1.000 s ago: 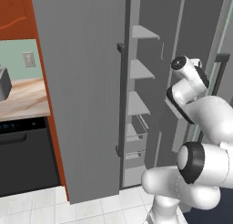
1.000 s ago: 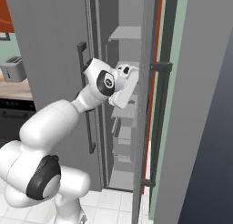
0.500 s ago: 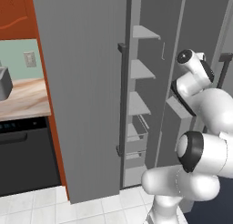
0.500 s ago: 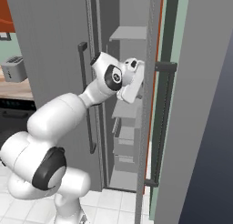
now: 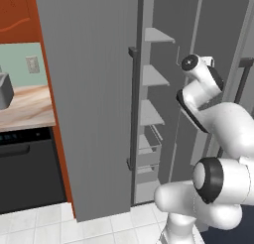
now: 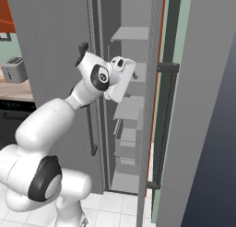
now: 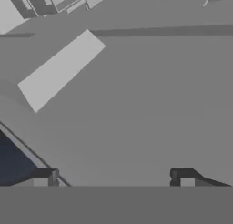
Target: Gather the cucumber and lemon from the fridge and place them on a tray on the dining counter. Then gather the steak and fish from the fridge and place them on the other tray.
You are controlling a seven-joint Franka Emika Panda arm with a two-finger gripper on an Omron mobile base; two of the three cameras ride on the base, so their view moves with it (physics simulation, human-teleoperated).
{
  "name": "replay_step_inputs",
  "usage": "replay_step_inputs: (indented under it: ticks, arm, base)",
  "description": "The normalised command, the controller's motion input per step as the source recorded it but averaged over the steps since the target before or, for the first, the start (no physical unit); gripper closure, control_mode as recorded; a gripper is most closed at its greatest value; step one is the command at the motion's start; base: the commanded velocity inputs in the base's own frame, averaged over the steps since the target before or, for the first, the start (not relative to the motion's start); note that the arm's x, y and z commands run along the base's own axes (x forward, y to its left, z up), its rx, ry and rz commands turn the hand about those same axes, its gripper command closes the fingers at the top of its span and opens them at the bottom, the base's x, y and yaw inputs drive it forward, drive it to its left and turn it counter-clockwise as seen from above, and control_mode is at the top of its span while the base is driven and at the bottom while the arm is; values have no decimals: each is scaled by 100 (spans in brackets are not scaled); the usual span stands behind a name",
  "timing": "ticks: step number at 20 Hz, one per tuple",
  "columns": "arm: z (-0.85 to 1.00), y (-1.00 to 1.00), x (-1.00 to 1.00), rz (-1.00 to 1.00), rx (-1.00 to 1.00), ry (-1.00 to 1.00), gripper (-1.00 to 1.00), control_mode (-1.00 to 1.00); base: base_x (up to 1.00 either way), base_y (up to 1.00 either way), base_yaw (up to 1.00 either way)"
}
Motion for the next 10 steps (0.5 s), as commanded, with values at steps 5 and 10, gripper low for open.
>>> replay_step_inputs:
  ticks: [5,10]
  arm:
    - [0,95,-1,7,0,-8,-100,-100]
    - [-12,91,0,4,5,-14,-100,-100]
  base:
    - [0,0,0]
    - [0,0,0]
